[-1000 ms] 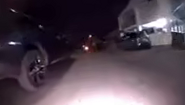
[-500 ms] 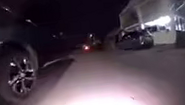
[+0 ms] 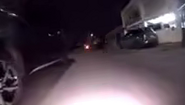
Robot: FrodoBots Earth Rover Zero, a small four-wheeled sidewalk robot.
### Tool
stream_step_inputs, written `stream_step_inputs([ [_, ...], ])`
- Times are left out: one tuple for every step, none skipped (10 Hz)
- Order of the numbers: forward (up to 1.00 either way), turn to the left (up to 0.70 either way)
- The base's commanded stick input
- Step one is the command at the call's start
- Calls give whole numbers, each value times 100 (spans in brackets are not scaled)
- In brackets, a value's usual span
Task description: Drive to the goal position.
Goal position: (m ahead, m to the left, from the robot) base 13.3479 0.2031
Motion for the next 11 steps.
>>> stream_step_inputs([
  [85, 0],
  [85, 0],
  [85, 0],
  [85, 0],
  [85, 0],
  [85, 0],
  [85, 0],
  [85, 0],
  [85, 0],
  [85, 0],
  [85, 0],
])
